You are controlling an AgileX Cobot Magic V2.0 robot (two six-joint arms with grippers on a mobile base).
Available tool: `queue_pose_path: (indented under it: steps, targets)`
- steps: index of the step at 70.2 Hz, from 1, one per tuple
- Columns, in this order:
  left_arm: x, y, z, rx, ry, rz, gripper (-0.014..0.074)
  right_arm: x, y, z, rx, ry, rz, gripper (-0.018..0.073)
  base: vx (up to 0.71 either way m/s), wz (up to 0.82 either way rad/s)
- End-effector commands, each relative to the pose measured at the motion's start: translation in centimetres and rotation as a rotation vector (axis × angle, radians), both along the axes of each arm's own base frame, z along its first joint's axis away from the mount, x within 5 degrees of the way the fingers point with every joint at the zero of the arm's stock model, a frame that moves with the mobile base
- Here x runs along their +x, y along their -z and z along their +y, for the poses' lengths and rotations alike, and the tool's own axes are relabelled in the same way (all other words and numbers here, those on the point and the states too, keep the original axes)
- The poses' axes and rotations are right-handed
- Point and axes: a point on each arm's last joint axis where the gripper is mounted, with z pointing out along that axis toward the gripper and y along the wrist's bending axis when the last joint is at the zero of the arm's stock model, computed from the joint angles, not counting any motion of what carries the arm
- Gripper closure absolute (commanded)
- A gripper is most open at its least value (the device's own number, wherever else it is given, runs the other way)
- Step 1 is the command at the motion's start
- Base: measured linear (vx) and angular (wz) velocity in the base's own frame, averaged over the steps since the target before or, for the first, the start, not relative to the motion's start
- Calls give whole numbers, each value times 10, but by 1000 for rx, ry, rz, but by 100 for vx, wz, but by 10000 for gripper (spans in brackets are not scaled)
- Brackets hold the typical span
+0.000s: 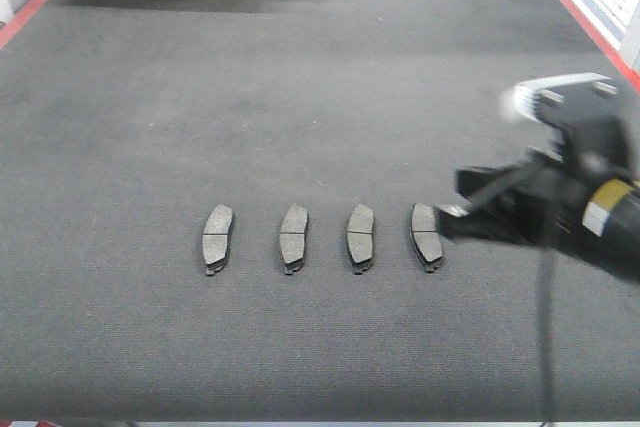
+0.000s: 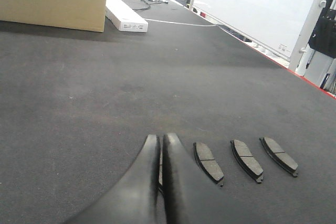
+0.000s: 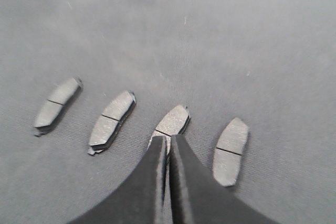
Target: Move and align brake pads A on conveyor
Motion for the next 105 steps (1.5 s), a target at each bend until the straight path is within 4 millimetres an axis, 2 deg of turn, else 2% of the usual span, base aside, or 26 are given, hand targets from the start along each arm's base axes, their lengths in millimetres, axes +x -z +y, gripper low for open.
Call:
queue_pose_path:
  steps: [1, 24, 37, 105]
  targets:
    - [0, -10, -3, 0, 27, -47, 604, -21, -19, -10, 28, -9, -165, 567, 0, 0]
    - [0, -10, -3, 0, 27, -47, 604, -104, -15, -47, 43, -18, -400, 566, 0, 0]
    - [0, -10, -3, 0, 27, -47, 604, -125, -9, -56, 70, -14, -471, 566, 0, 0]
    - [0, -10, -3, 0, 27, -47, 602, -128, -10, -57, 76, -13, -487, 566, 0, 0]
